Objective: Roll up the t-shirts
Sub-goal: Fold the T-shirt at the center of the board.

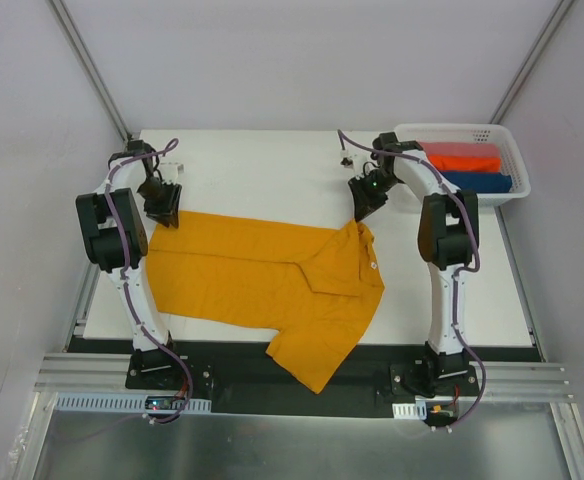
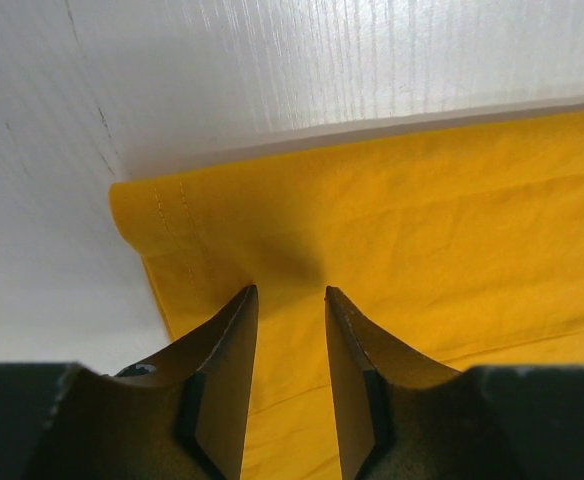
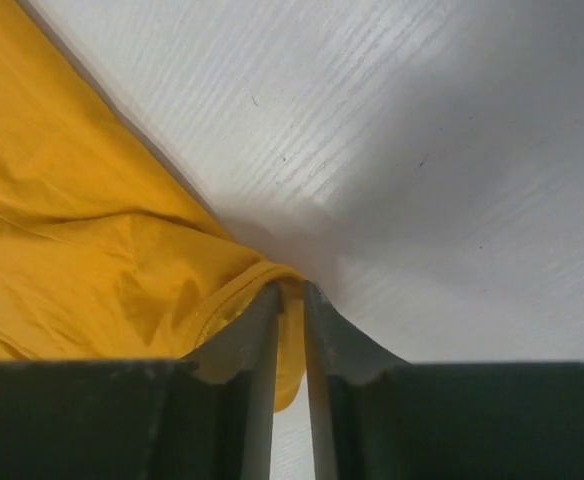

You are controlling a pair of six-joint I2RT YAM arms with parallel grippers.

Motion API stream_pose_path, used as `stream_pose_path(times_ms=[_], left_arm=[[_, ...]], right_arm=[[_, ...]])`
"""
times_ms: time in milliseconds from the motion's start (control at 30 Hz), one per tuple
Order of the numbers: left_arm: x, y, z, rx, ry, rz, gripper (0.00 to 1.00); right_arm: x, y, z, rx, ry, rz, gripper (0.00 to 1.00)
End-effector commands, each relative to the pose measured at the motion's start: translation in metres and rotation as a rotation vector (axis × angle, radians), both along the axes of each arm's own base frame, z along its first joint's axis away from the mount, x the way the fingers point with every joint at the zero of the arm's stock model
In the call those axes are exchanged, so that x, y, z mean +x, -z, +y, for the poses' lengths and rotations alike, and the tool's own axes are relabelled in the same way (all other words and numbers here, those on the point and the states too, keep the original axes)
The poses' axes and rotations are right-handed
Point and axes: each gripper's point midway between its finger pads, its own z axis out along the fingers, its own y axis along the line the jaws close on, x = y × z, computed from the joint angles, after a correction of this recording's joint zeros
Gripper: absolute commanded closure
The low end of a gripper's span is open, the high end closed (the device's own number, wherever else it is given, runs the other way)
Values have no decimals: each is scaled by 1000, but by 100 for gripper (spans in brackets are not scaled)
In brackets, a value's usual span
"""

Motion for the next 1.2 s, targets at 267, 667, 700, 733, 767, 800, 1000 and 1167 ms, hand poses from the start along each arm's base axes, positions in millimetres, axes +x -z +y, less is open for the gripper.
stream_pose_path(times_ms=[267,667,700,733,767,800,1000,1167], left_arm=[[-22,13,22,67,-57,96,77],[-6,-39,4,-16,-100,-43,75],[-5,-42,1,-17,-94,-51,75],[-3,-46,-2,-16,-85,-65,74],[-2,-48,-3,-19,-83,-68,74],[-1,-49,-5,-28,-79,-73,74],[15,-35,-5,-44,-75,-60,95],[21,-20,-5,-52,-68,-35,100]], right_arm=[[32,-38,-43,26,222,-100,99],[25,-64,-75,-69,347,-286,67],[20,-61,-77,-78,337,-285,64],[17,-61,-80,-94,321,-289,62],[14,-61,-80,-95,302,-288,62],[9,-58,-80,-97,277,-276,64],[-10,-27,-77,-138,114,-159,95],[-27,-12,-65,-127,-26,-82,99]])
